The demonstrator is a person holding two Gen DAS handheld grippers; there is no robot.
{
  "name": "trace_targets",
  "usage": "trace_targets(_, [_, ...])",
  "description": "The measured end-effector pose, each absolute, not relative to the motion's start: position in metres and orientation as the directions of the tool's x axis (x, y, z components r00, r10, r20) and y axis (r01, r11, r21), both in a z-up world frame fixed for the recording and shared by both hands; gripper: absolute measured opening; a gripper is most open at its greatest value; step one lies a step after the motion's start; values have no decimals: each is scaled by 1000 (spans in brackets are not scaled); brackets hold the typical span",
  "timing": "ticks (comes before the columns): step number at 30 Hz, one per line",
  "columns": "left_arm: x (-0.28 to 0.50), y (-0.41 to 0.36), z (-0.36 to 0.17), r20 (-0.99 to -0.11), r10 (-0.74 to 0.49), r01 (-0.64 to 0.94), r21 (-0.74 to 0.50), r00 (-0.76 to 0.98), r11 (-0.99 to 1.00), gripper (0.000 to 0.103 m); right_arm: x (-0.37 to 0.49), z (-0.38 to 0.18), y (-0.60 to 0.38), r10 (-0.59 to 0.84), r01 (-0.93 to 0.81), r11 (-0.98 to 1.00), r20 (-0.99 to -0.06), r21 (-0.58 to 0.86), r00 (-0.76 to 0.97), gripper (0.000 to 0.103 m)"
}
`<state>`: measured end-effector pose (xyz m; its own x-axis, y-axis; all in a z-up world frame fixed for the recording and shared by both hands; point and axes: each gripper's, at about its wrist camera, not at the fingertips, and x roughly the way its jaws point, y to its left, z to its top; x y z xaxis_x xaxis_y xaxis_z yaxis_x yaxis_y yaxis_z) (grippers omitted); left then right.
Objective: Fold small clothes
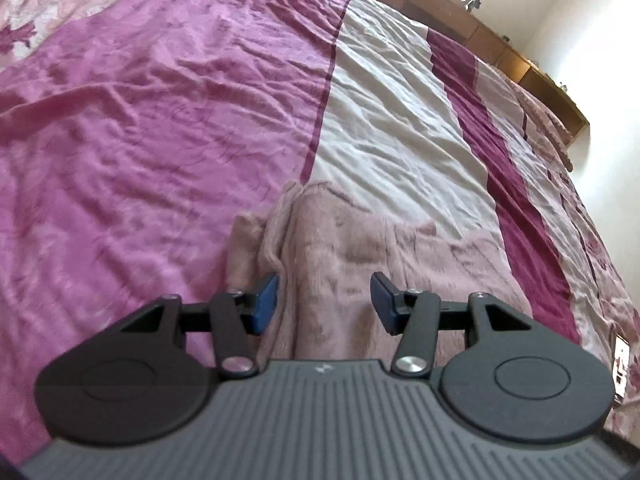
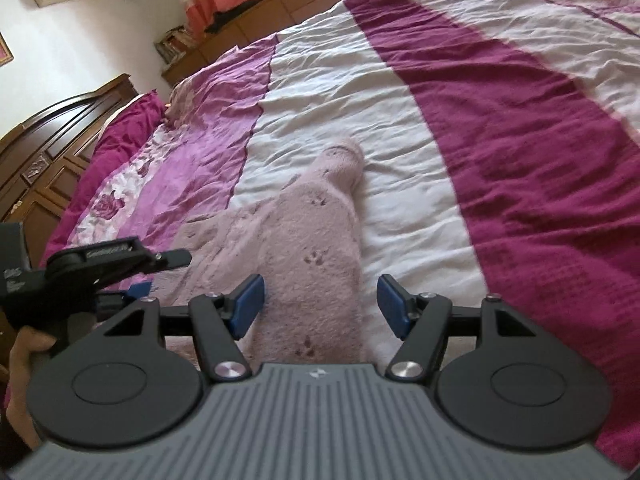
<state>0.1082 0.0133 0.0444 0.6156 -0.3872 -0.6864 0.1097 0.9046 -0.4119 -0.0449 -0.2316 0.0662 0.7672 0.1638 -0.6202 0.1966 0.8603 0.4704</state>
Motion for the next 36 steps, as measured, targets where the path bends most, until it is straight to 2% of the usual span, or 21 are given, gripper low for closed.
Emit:
trace_targets(2, [115,8,38,-687,-377,111,-399,621,910,49,-45,61,-233,177,199,853,-625,483,760,70])
trace_targets(3, [116,6,35,-682,-379,117,-398,626,910,31,-44,58,-233,187,198,847,-626,493,757,70])
trace_targets(4, [116,6,33,-676,-375,122,-391,635,912,25,-44,55,-233,199,194,843,-626,502,754,70])
trace_targets(9, [103,24,46,-620,-337,79,-405,709,911,23,-41,51,-217,245,161,844,-635,511,733,69])
trace_targets(13, [115,41,35,-660,-281,1,-391,697,921,21,-39,60,-199,263,98,870,-623,483,737,69])
trace_targets(17, [125,38,27,-691,-284,27,-358,665,933,21,-35,55,-194,246,108,883,-648,456,721,70])
trace_targets(21, [118,32,38,-706,-274,54,-317,653,947,24,-37,52,-203,262,129,860,-646,493,717,70])
trace_targets(26, [95,39,56,-724,-314,78,-340,615,937,30,-41,52,-209,279,134,843,-637,521,718,70])
trace_targets(28, [81,43,63,-726,-345,99,-360,595,928,42,-43,51,-210,284,133,840,-634,526,719,70])
trace_targets(31, [61,49,66,-735,-376,115,-380,565,918,53,-47,52,-212,290,134,833,-630,536,720,70])
trace_targets(36, [36,51,57,-763,-430,138,-418,483,898,54,-53,52,-213,299,135,827,-629,546,718,70])
